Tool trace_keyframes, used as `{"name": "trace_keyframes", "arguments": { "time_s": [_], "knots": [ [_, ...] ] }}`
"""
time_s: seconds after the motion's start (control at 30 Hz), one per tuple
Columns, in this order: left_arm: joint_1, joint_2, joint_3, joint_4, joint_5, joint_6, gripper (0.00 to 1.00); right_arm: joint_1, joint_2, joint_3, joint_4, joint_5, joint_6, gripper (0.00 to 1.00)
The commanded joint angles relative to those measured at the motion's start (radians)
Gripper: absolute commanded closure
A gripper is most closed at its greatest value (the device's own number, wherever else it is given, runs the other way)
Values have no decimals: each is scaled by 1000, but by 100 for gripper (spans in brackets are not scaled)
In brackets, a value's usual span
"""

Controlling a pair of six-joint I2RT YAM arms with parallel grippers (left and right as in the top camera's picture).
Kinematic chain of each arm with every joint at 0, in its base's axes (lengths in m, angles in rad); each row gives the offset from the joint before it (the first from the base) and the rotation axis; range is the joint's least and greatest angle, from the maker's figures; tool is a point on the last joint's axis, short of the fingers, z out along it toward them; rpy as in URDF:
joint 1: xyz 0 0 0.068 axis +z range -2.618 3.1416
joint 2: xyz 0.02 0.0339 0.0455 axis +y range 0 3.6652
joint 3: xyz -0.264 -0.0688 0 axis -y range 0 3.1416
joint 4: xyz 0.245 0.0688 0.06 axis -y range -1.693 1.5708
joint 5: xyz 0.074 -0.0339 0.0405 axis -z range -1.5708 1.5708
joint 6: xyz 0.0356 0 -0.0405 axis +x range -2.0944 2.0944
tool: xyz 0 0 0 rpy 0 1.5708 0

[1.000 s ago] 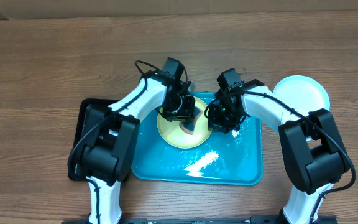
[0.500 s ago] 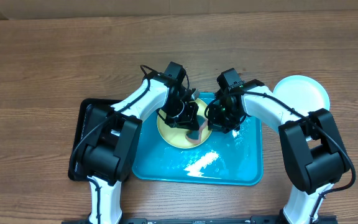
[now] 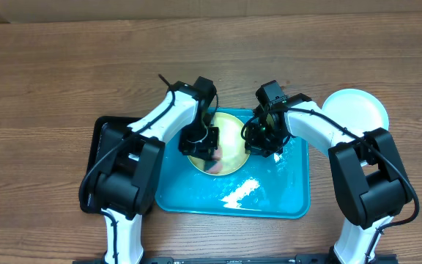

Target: Clean dirty plates on tray and stack at the side

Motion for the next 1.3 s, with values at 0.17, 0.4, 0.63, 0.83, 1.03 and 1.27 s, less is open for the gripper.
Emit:
{"name": "trace_keyframes", "arguments": {
  "time_s": [0.17, 0.4, 0.63, 0.83, 1.03, 1.27],
  "knots": [
    [69, 30, -13, 3, -471, -175, 96, -7, 51, -25, -1, 131, -6, 96],
    [36, 30, 70, 52, -457, -196, 96, -7, 51, -25, 2, 131, -10, 96],
    [-20, 30, 127, 188, -218, -167, 96, -7, 51, -25, -2, 130, -13, 96],
    [-63, 64, 126, 205, -68, -178, 96, -7, 51, -25, -10, 130, -13, 96],
    [-83, 188, 126, 189, 152, -173, 96, -7, 51, -25, -18, 130, -13, 96],
    [-92, 266, 127, 187, 320, -51, 96, -7, 51, -25, -20, 131, -13, 96]
  ]
}}
